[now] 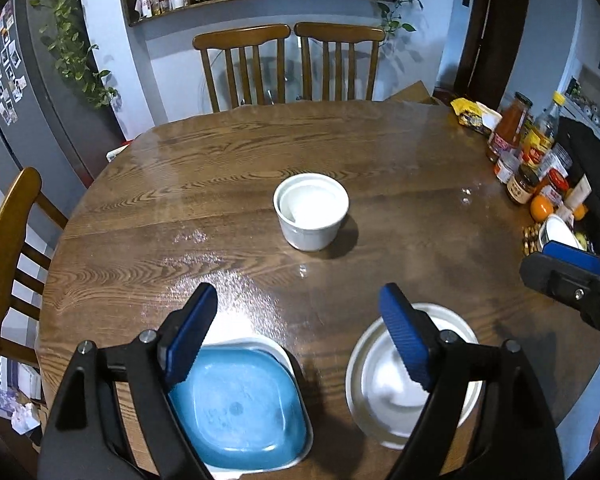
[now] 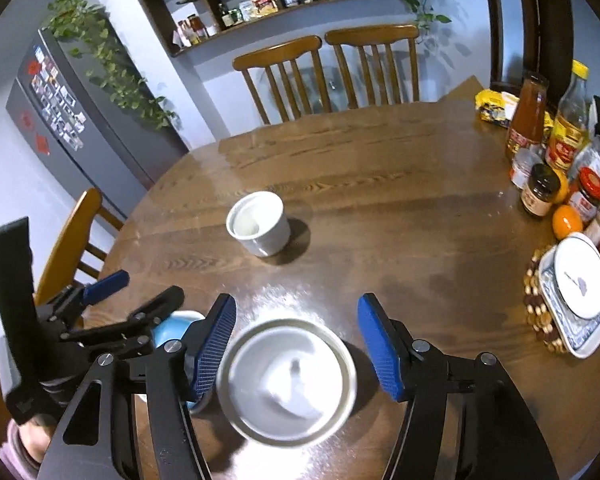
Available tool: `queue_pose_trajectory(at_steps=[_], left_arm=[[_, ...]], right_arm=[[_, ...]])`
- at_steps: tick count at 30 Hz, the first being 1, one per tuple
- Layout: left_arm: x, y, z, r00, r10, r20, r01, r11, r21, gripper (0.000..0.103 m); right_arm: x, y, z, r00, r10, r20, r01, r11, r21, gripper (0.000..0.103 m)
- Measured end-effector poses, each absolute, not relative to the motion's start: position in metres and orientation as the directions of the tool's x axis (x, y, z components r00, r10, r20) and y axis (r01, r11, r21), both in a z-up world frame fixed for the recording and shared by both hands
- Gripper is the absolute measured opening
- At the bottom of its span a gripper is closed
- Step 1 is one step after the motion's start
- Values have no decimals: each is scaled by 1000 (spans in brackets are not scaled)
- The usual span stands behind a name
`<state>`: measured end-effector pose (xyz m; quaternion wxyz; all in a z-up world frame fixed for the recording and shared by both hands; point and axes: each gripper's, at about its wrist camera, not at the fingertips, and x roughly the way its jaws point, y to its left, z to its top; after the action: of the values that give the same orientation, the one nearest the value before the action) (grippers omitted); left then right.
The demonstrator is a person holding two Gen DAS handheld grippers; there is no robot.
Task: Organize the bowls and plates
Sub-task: 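Move both tools toward the white ramekin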
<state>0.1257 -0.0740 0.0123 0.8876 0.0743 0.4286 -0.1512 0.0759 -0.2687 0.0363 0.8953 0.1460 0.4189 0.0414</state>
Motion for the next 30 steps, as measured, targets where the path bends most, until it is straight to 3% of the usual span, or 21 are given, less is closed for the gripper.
queue_pose_trajectory(at_steps=[5, 9, 24, 30], left_arm=[[155, -62, 23, 590, -175, -788, 259, 966, -21, 83], [180, -54, 26, 593, -133, -794, 198, 980, -16, 102], [250, -78, -41, 443, -80, -893, 166, 986, -5, 101], [264, -89, -59, 415, -86, -906, 191, 982, -5, 95]], right_arm=[[103, -262, 46, 639, 218, -737, 30, 951, 307, 64], [129, -259, 41, 609, 249, -753, 20, 944, 329, 64], [237, -250, -25, 442, 332, -834, 67, 914, 400, 64], [263, -245, -48, 395, 364, -844, 51, 908, 415, 64]])
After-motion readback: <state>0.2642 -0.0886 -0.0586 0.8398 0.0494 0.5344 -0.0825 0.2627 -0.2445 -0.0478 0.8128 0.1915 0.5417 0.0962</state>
